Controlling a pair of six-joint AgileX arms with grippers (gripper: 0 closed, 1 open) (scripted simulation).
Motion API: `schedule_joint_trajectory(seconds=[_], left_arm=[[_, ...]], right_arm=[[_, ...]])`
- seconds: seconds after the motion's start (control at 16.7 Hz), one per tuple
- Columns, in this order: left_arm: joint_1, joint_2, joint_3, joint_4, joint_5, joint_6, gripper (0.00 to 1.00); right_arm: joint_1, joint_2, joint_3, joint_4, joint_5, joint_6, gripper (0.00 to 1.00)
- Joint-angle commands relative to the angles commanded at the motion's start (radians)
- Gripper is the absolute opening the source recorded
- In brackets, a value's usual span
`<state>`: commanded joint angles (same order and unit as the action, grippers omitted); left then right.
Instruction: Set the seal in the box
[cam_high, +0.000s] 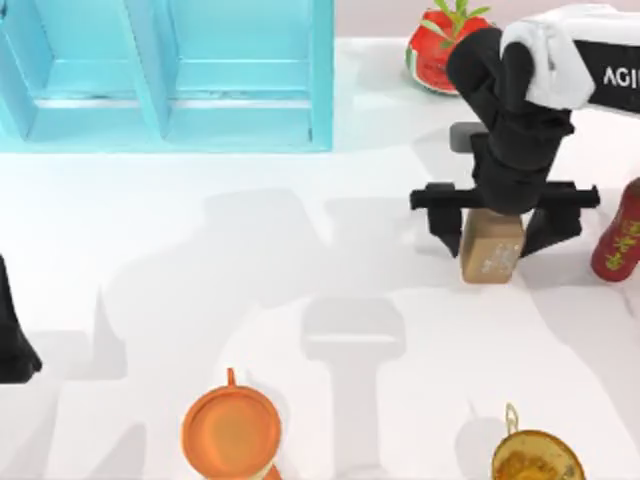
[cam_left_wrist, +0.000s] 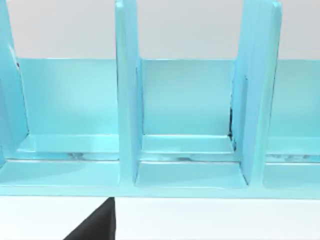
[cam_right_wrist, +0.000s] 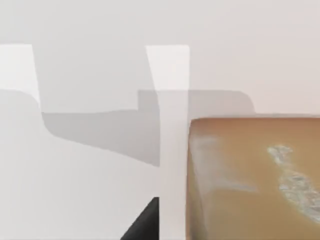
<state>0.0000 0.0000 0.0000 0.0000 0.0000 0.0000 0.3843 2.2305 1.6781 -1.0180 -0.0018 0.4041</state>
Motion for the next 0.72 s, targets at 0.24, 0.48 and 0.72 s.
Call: schedule_joint_trajectory(seconds=[0.24, 0.48, 0.72], left_arm=[[0.0, 0.0, 0.0, 0.0, 0.0, 0.0, 1.0], [0.0, 0.0, 0.0, 0.0, 0.0, 0.0, 1.0], [0.0, 0.0, 0.0, 0.0, 0.0, 0.0, 1.0]], right_arm=[[0.0, 0.0, 0.0, 0.0, 0.0, 0.0, 0.25], [0.0, 0.0, 0.0, 0.0, 0.0, 0.0, 0.0], [0.0, 0.0, 0.0, 0.0, 0.0, 0.0, 0.0]])
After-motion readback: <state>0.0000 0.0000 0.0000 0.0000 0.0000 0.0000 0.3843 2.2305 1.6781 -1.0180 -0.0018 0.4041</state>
